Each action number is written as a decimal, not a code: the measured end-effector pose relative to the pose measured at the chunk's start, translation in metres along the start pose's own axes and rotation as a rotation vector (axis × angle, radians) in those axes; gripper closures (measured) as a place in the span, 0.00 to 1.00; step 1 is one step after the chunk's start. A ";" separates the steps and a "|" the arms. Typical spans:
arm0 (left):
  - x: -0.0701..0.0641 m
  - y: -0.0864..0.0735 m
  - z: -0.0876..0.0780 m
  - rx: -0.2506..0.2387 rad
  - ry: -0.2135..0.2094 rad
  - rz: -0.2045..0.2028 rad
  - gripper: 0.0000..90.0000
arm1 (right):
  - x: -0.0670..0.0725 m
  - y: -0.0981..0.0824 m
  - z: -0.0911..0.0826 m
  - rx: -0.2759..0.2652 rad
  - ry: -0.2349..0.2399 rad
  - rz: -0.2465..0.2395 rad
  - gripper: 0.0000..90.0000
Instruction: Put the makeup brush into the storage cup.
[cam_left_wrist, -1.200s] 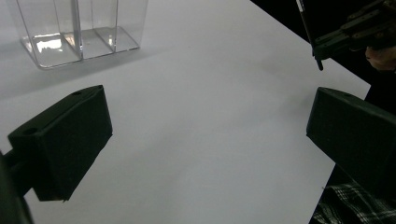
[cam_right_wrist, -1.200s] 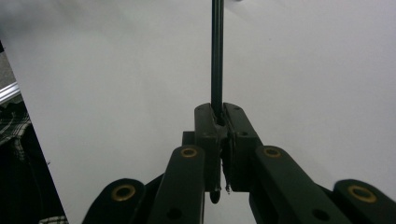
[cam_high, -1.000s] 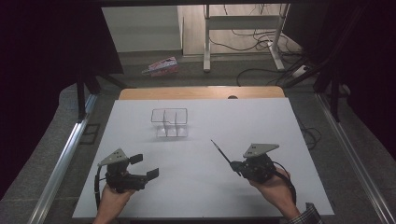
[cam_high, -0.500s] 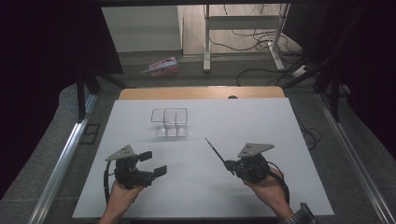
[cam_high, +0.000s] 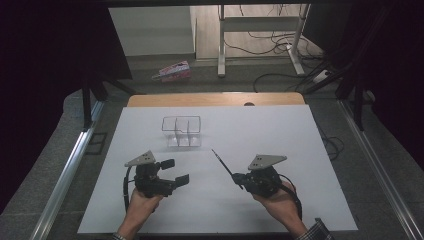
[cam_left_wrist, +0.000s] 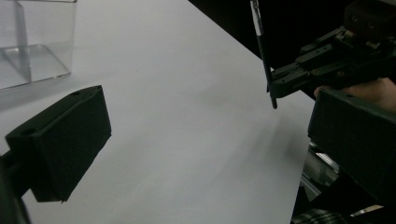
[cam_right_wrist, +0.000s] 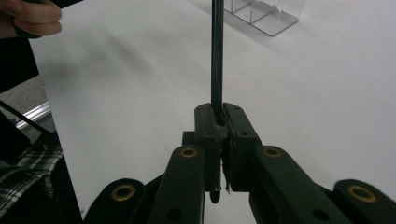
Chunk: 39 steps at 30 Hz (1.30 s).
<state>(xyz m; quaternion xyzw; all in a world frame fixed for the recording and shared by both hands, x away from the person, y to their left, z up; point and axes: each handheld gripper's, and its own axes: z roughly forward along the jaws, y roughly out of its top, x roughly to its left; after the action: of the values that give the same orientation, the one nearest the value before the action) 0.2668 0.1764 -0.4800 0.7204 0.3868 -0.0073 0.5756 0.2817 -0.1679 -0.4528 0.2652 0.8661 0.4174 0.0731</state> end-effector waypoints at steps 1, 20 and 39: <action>0.000 0.001 0.001 -0.003 -0.006 -0.002 0.00 | 0.001 0.000 0.001 -0.001 0.002 -0.002 0.95; -0.004 0.010 0.029 -0.047 -0.148 -0.064 0.00 | 0.019 0.004 0.015 -0.029 0.068 0.002 0.95; -0.006 0.011 0.033 -0.050 -0.205 -0.088 0.58 | 0.031 0.007 0.024 -0.043 0.113 -0.004 0.95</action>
<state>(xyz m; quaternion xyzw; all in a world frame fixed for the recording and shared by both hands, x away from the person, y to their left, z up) 0.2835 0.1451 -0.4793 0.6835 0.3571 -0.0966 0.6293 0.2664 -0.1315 -0.4598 0.2380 0.8602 0.4499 0.0306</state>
